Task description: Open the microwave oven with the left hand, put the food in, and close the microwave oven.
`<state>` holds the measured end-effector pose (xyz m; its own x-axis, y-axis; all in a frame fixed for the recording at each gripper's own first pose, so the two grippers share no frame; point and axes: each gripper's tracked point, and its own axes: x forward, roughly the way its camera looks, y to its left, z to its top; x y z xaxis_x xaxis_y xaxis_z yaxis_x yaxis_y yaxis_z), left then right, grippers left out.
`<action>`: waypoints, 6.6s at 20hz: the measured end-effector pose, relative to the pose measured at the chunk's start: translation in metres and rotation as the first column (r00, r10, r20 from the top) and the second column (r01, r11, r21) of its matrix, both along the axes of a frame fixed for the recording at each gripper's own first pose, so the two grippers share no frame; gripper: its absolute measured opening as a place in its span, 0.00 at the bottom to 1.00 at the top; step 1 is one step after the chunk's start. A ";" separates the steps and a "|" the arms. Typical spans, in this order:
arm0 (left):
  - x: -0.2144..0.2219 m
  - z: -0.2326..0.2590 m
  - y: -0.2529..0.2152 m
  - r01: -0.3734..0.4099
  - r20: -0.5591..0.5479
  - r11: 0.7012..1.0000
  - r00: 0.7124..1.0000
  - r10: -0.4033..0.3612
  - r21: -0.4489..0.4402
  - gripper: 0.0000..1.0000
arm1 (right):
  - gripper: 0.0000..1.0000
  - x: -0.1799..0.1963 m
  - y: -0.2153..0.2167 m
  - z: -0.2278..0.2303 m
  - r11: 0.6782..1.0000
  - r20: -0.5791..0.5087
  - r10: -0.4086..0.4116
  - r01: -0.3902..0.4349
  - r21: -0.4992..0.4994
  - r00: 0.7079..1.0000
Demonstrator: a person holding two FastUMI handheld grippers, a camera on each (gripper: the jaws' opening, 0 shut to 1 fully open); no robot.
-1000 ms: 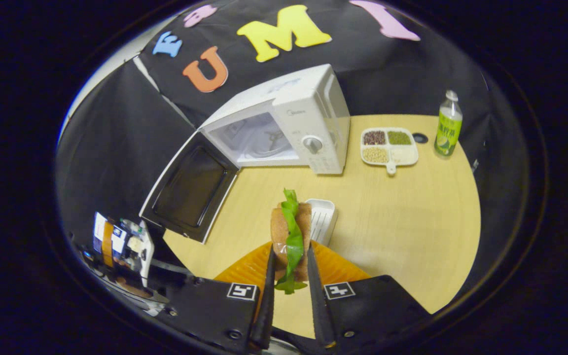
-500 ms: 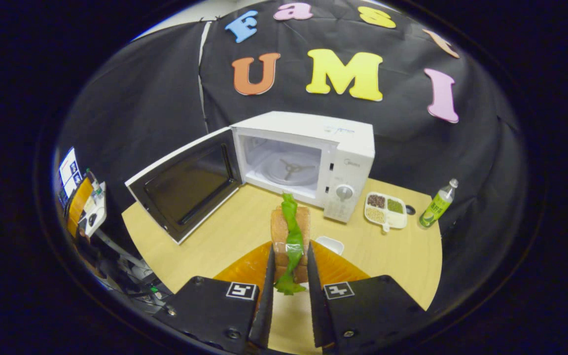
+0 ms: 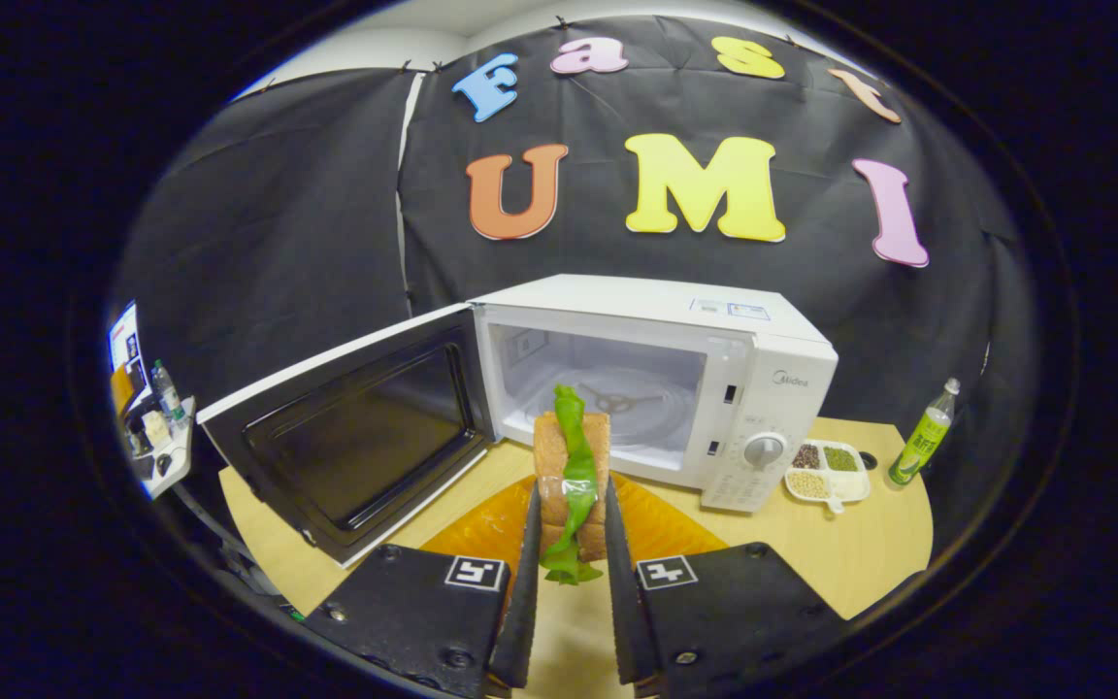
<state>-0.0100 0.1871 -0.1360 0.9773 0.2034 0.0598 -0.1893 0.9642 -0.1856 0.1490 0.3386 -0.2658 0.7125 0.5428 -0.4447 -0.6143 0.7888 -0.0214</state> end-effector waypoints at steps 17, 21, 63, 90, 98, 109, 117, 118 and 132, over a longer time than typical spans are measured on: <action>0.030 -0.020 0.035 -0.058 -0.081 0.997 0.995 0.062 0.052 0.95 | 0.36 0.207 0.092 -0.061 0.593 -0.355 -0.437 0.561 0.578 0.827; 0.031 -0.022 0.039 -0.068 -0.087 0.996 0.994 0.073 0.056 0.95 | 0.36 0.224 0.088 -0.088 0.382 -0.481 -0.525 0.699 0.604 0.702; 0.029 -0.080 0.100 -0.159 -0.232 0.957 0.948 0.216 0.241 0.31 | 0.86 0.018 -0.047 0.043 0.945 0.091 -0.297 0.280 0.168 0.950; 0.137 -0.125 -0.063 0.277 -0.156 0.948 0.955 -0.253 0.156 0.00 | 0.97 -0.150 -0.215 0.153 0.916 0.215 -0.369 0.315 0.248 0.904; 0.210 -0.116 -0.114 0.275 -0.078 0.961 0.959 -0.271 0.040 0.00 | 0.97 -0.133 -0.274 0.153 0.885 0.225 -0.440 0.377 0.273 0.869; 0.309 -0.121 -0.184 0.327 -0.119 0.936 0.942 -0.313 0.128 0.00 | 0.97 -0.088 -0.316 0.144 0.872 0.247 -0.482 0.435 0.223 0.840; 0.370 -0.120 -0.227 0.337 -0.130 0.922 0.939 -0.317 0.191 0.00 | 0.97 -0.053 -0.315 0.108 0.870 0.157 -0.467 0.422 0.253 0.870; 0.367 -0.120 -0.226 0.332 -0.125 0.921 0.942 -0.311 0.206 0.00 | 0.98 -0.049 -0.316 0.104 0.869 0.142 -0.465 0.420 0.261 0.874; 0.340 -0.099 -0.234 0.347 -0.118 0.923 0.937 -0.330 0.170 0.00 | 0.97 -0.076 -0.332 0.114 0.839 0.150 -0.528 0.487 0.241 0.836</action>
<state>0.3299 -0.0471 -0.2346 0.9889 -0.1469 -0.0226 0.1470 0.9891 0.0046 0.0734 0.0068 -0.1519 0.9725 0.1365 -0.1885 -0.1238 0.9893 0.0773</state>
